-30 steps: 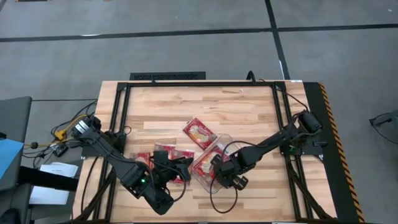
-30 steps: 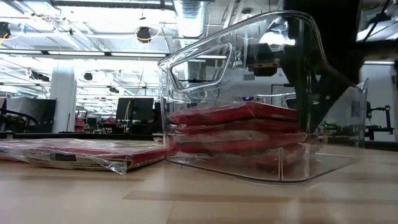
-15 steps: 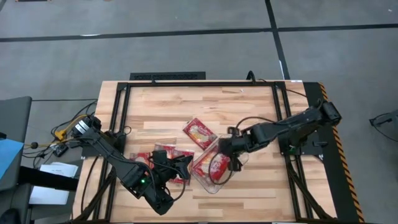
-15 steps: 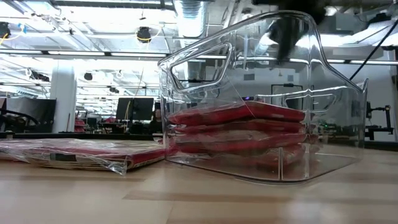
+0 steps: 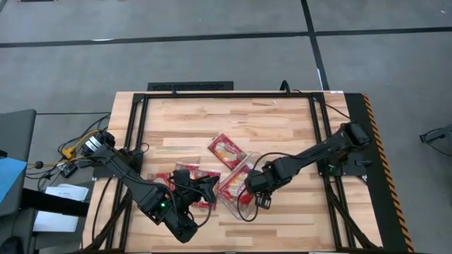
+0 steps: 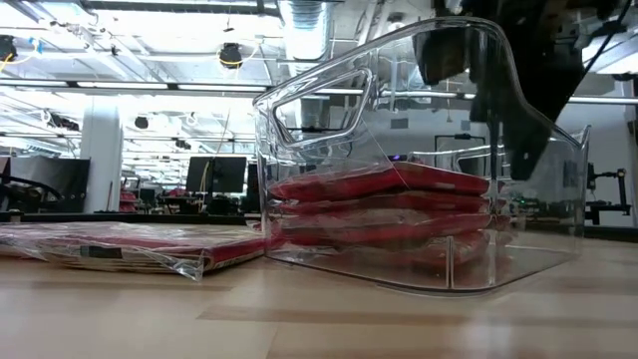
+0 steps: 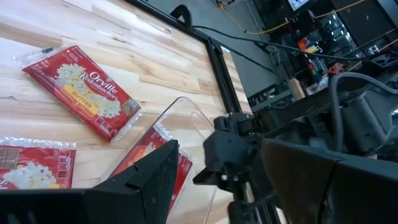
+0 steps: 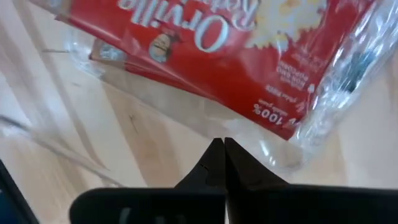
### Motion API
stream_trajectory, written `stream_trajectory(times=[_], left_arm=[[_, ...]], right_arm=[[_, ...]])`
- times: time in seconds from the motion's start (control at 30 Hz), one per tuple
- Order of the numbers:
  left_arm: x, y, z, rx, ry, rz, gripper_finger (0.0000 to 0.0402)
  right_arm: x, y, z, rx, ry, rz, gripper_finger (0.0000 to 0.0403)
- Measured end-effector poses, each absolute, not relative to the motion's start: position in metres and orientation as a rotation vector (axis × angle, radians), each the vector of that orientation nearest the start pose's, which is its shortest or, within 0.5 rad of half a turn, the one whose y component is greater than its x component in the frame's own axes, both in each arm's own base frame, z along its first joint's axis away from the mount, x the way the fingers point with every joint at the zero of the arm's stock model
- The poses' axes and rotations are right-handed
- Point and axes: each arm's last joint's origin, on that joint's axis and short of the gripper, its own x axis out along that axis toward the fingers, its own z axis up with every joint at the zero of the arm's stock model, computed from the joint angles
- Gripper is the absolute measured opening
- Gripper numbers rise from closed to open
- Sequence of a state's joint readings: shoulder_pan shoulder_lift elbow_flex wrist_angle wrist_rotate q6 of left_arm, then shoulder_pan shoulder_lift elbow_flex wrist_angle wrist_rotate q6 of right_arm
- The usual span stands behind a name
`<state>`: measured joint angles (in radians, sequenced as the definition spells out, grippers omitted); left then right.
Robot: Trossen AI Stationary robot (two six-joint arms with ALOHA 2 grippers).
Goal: Sort popcorn bags into baskets
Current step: Put the red popcorn packet into the transparent bin
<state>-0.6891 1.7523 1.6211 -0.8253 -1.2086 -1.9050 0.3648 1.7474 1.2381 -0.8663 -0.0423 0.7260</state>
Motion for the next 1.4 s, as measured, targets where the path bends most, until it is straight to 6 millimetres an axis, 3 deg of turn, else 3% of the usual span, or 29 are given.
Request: stream_trajectory(times=[0.4,0.7,1.03,1.4], left_arm=[[0.298,-0.21,0.327,-1.012,-0.057,0.749,0.0219],[0.301,-0.206,0.327,-1.007,-0.067,0.764,0.0219],[0.308,-0.196,0.325,-0.963,-0.064,0.792,0.0219],[0.311,-0.193,0.324,-0.976,-0.011,0.789,0.0219]], right_arm=[[0.318,0.126,0.176,0.467,1.488,-0.209,0.001],[0.327,0.12,0.151,0.497,1.534,-0.252,0.0007],[0.33,0.116,0.184,0.424,1.516,-0.287,0.0008],[0.333,0.122,0.172,0.473,1.561,-0.275,0.0009]])
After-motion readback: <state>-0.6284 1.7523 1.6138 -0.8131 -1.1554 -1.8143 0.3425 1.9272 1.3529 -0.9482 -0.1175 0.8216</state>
